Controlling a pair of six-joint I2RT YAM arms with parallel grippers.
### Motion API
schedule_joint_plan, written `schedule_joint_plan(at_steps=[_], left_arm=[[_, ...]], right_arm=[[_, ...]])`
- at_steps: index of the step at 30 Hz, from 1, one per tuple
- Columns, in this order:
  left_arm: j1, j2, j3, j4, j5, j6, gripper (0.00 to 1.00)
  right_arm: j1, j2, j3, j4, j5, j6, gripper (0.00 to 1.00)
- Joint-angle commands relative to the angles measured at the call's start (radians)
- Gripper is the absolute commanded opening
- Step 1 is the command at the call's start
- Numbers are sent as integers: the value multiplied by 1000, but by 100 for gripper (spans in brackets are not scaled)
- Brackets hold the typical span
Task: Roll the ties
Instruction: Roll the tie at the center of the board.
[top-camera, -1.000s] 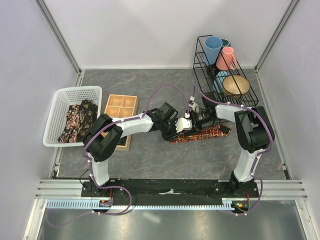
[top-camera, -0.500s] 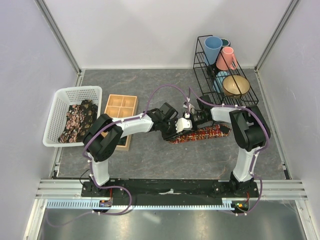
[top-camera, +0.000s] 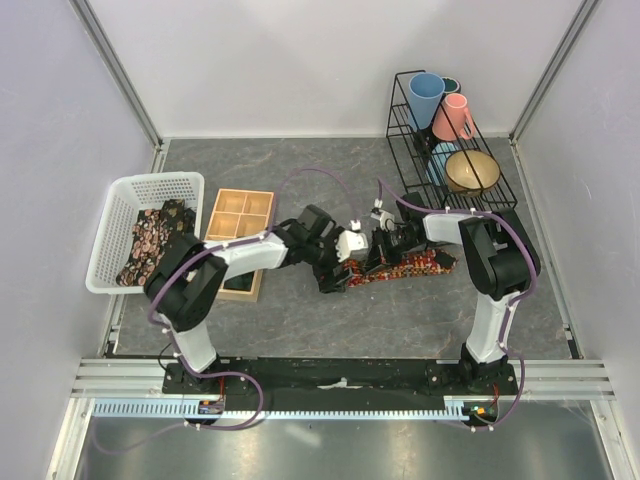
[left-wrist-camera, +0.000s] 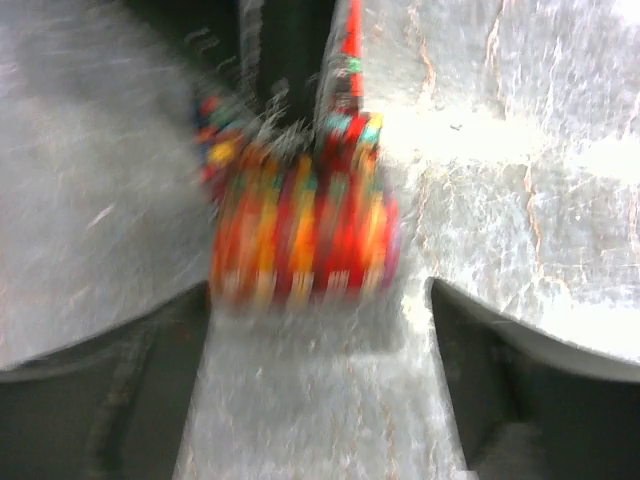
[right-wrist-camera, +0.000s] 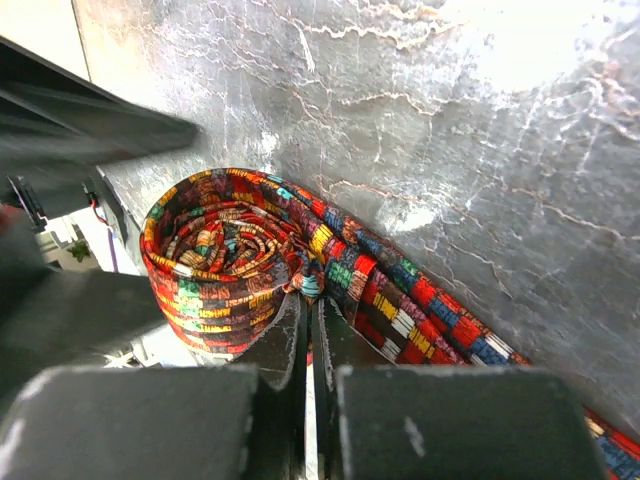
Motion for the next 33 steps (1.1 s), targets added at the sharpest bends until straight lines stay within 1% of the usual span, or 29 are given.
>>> schedule_joint_plan(at_steps=[1,2,5,7,8,9,10,11,12,13,14,15,16,19,21,23,25,29,32,33], left_arm=[[48,-149,-103,252,132,-109,99],[48,-166,-132,321,135,-126,100],[48,-255,-187,404,150,-154,100],[48,-328,-230,505,147,-181,100],[48,-344,-279,547,150,-194,100],[46,-345,-296,599,149,-227,100],[48,-320,-302,592,143,-290,100],[48,-295,-270,555,170,-272,100],[48,-266,-235,427,216,-240,100],[48,-196,-166,383,259,-176,100],[48,-181,-163,380,259,-188,100],[55,-183,-193,463,241,-230,100],[57,-190,-298,677,235,-284,100],[48,-197,-454,1038,209,-325,100],[46,-155,-457,1058,180,-333,100],[43,-131,-472,1117,141,-320,100],[45,-91,-468,1144,129,-303,100],[43,-17,-449,1177,149,-263,100],[40,24,-437,1179,158,-258,100],[35,26,-437,1162,173,-229,100]], right_arm=[[1,38,-22,-37,201,-86,0],[1,41,-19,-38,207,-94,0],[0,50,-11,-43,219,-103,0],[0,61,-7,-44,224,-103,0],[1,64,-4,-46,224,-105,0],[1,67,-2,-50,224,-106,0],[0,67,-2,-52,225,-108,0],[1,66,-7,-52,225,-108,0],[0,63,-8,-53,224,-109,0],[1,63,-10,-53,213,-109,0],[1,61,-11,-53,205,-108,0],[4,63,-10,-52,198,-108,0],[7,63,-10,-49,188,-108,0],[27,53,-17,-41,176,-109,0],[39,52,-28,-27,165,-101,0],[47,56,-28,-24,162,-106,0],[46,61,-31,-21,159,-101,0],[47,69,-42,-11,145,-98,0],[47,75,-45,-3,139,-98,0],[49,76,-45,-1,141,-98,0]])
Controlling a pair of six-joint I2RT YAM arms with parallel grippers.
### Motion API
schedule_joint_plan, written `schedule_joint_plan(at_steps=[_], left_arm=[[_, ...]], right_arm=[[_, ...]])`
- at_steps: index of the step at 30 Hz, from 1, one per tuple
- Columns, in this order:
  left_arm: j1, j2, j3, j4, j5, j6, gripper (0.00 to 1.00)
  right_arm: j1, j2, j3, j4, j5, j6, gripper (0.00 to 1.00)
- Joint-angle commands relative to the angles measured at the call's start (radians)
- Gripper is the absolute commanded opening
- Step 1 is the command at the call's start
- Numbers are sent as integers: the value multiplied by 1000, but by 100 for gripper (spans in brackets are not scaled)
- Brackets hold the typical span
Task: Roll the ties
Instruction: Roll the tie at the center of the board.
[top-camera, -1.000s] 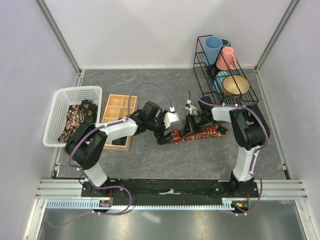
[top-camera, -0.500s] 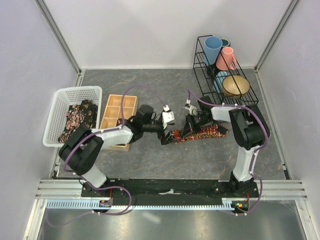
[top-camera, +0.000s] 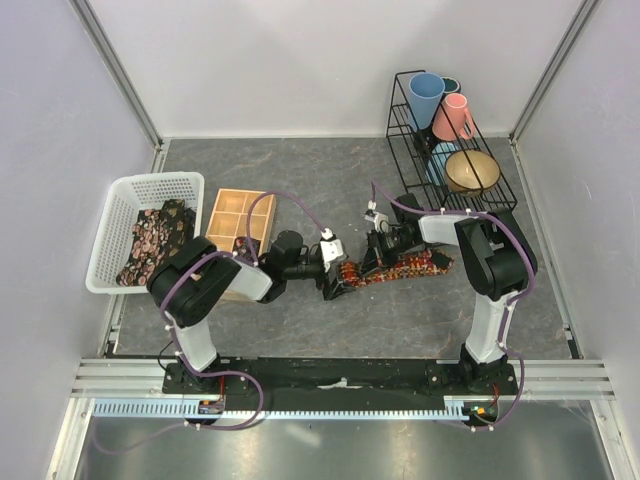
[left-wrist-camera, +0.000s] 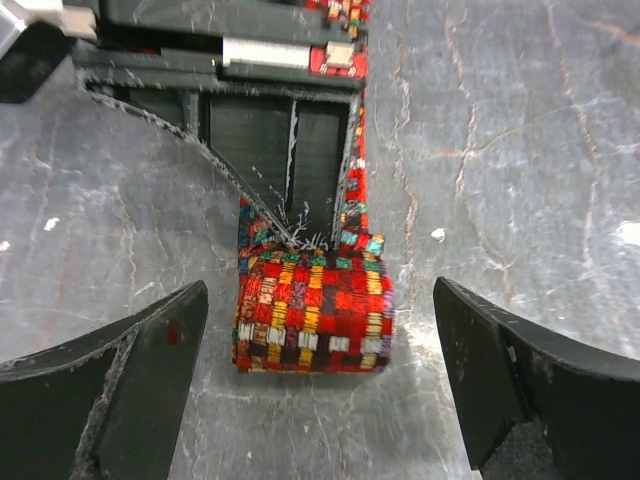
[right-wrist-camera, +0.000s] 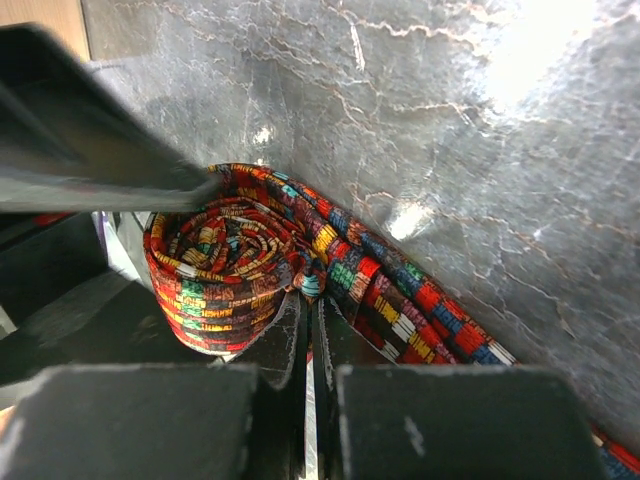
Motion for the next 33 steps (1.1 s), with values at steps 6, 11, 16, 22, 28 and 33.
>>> schedule_joint_plan(at_steps=[6,11,16,22,28,33], left_arm=[[-36,28,74,-102,-22,134,77],[-56,40,97,-201,-96,152,67],[-65,56,97,-228,-104,180,90],[-74,85,134,-250,-135,155,71],[-79,111,140,-247,-130,106,48],[-80,88,126,-313,-147,132,17]], right_arm=[[15,80,-46,4,156,-54,0],[16,76,-53,10,140,-49,0],[18,63,-61,16,128,-43,0],[18,53,-75,24,113,-41,0],[21,46,-84,31,97,-37,0],[19,17,-83,28,81,-28,5]])
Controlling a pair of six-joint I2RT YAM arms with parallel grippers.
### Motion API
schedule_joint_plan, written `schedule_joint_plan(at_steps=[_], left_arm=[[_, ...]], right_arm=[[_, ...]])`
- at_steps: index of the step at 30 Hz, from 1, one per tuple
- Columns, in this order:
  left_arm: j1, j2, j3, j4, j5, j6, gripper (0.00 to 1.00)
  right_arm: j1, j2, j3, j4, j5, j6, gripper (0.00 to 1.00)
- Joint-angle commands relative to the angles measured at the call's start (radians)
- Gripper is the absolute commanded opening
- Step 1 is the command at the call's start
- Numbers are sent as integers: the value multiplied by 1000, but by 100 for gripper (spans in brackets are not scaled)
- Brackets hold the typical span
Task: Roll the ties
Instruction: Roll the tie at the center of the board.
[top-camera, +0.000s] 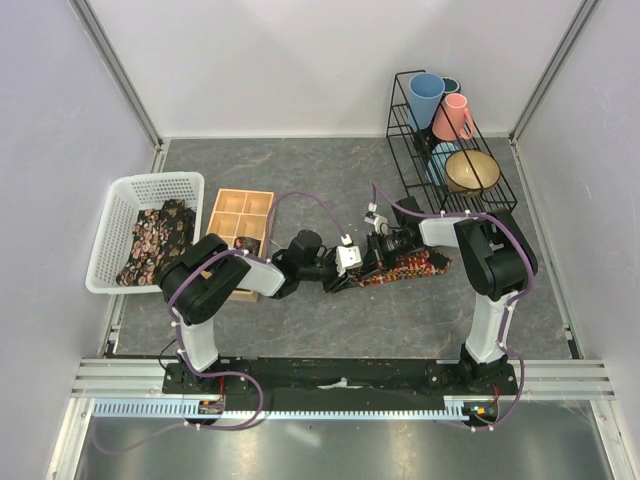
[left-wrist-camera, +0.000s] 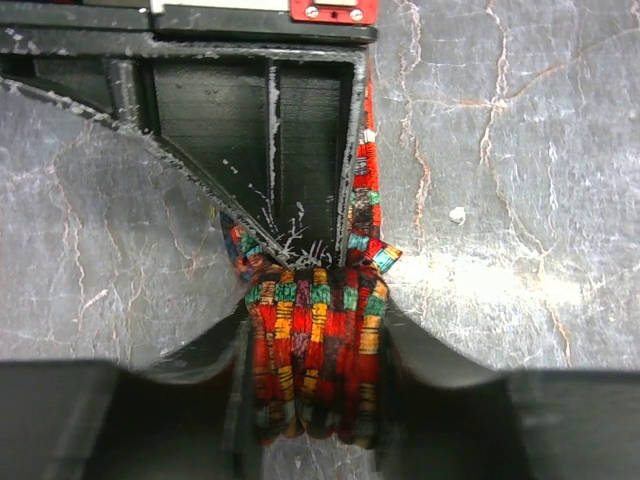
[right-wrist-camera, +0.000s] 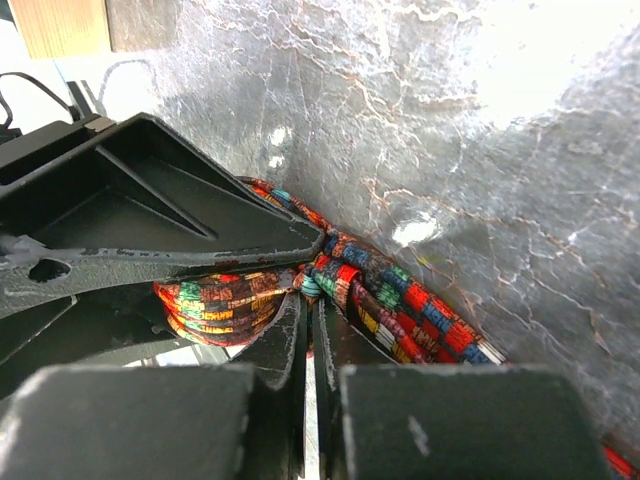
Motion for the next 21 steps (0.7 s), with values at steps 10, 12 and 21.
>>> schedule_joint_plan(at_steps=[10,12,21], left_arm=[[-6,0,-19,-105,-46,23,10],[-6,2,-18,-105,-47,22,10],[-3,-23,-18,-83,-25,-15,38]], right_arm=[[-24,-38,9,-140,38,-73,37],[-24,-13,9,-149,12,-84,36],[-22,65,30,-150,138,-122,0]])
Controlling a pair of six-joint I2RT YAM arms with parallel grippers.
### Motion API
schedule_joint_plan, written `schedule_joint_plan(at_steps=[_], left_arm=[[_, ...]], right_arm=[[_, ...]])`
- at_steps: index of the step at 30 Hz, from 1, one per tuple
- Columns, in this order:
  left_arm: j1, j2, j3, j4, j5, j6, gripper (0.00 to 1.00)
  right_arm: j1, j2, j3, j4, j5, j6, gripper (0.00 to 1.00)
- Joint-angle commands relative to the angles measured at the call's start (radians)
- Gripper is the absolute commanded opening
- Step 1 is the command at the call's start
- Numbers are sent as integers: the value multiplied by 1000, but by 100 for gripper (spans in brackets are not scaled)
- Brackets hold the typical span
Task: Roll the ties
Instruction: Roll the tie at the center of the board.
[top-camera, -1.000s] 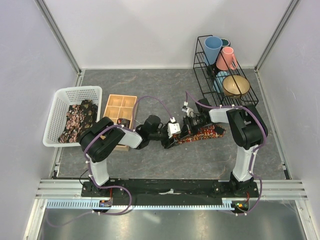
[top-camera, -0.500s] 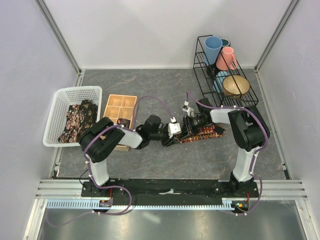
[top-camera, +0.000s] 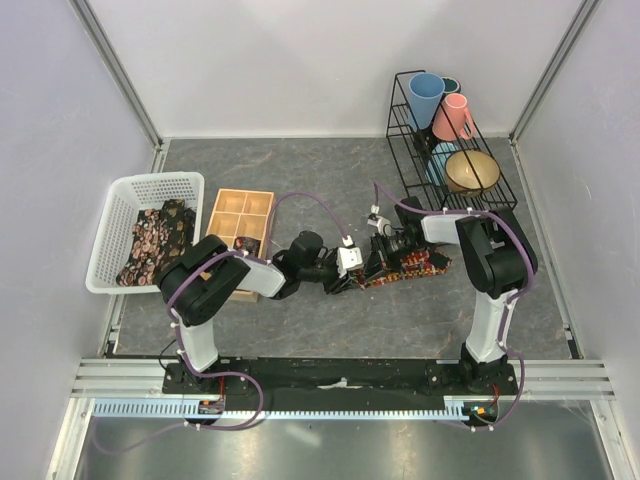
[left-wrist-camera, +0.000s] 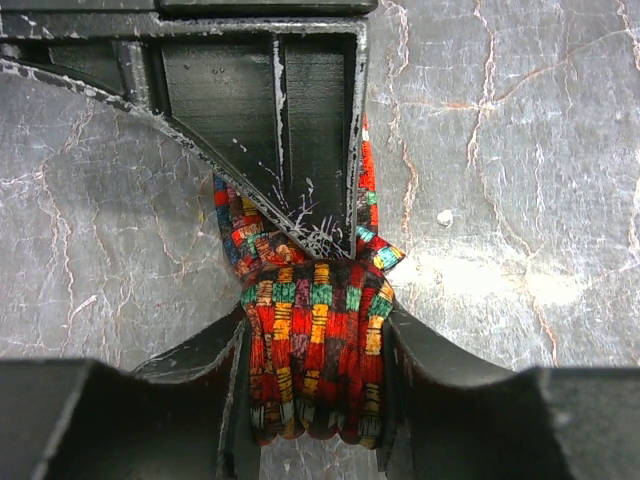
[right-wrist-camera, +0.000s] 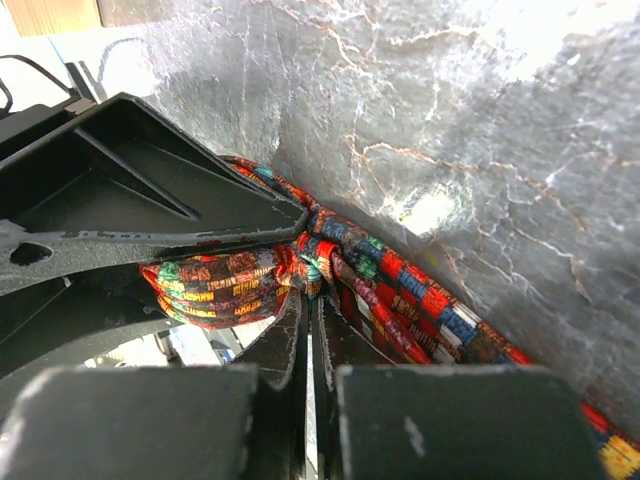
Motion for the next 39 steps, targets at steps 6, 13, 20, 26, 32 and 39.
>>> schedule_joint_plan(at_steps=[6,13,20,26,32,39], left_arm=[[5,-49,-53,79,22,-84,55],[6,-19,-82,236,64,-143,56],[10,18,-91,327,116,-187,55],[10,52,-74,325,70,-183,49],[-4,49,13,125,-5,-123,24],[-7,-29,166,-407,-74,-22,5]], right_arm=[[5,80,-7,-36,217,-61,0],[3,93,1,-33,228,-42,0],[3,114,21,-33,222,-30,0],[2,114,13,-32,217,-30,0],[2,106,10,-27,205,-21,0],[11,71,7,-23,185,-1,0]])
